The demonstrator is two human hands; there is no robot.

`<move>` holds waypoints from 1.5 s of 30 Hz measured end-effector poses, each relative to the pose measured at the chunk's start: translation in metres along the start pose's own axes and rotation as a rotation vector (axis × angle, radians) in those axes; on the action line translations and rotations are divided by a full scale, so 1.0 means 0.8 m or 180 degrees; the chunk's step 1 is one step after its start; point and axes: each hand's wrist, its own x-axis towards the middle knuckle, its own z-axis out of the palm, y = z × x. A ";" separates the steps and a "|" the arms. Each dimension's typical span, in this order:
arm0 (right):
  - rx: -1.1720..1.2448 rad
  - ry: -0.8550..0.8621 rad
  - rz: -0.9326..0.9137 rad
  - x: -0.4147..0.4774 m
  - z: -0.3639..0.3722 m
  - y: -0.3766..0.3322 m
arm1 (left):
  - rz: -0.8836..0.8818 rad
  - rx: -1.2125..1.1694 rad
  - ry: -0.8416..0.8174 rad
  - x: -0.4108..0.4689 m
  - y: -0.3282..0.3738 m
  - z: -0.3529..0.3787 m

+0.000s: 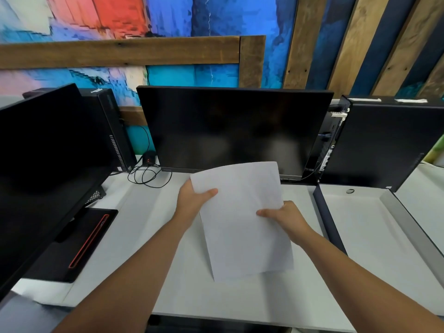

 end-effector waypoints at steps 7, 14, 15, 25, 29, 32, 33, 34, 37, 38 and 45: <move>-0.0923 -0.0219 0.0095 0.012 -0.004 -0.023 | 0.0947 0.2477 -0.0767 0.033 0.054 0.013; -0.1647 -0.0528 0.0079 0.011 0.009 -0.034 | 0.0369 0.1897 -0.1399 0.024 0.050 0.028; -0.1661 -0.0542 0.0059 0.010 0.010 -0.033 | 0.0264 0.1759 -0.1341 0.021 0.043 0.025; -0.1943 -0.0402 -0.0018 0.004 -0.059 -0.010 | -0.0286 0.0296 -0.0685 0.001 0.000 -0.027; -0.0273 -0.0293 -0.0098 -0.009 -0.080 0.008 | -0.0447 -0.0119 -0.0509 -0.005 -0.017 -0.045; 0.0897 -0.0127 -0.0129 -0.018 -0.071 0.019 | -0.0497 -0.0461 -0.0420 -0.013 -0.025 -0.044; 0.0981 -0.0078 -0.0212 -0.020 -0.068 0.020 | -0.0488 -0.0566 -0.0417 -0.015 -0.027 -0.043; 0.0992 -0.0034 -0.0286 -0.023 -0.065 0.019 | -0.0490 -0.0656 -0.0421 -0.017 -0.028 -0.043; 0.0903 0.0032 -0.0439 -0.031 -0.062 0.025 | -0.0518 -0.0693 -0.0440 -0.023 -0.034 -0.048; 0.0826 0.0020 -0.0422 -0.033 -0.061 0.030 | -0.0540 -0.0636 -0.0466 -0.024 -0.038 -0.050; 0.0714 0.0056 -0.0364 -0.034 -0.056 0.037 | -0.0591 -0.0527 -0.0487 -0.028 -0.039 -0.046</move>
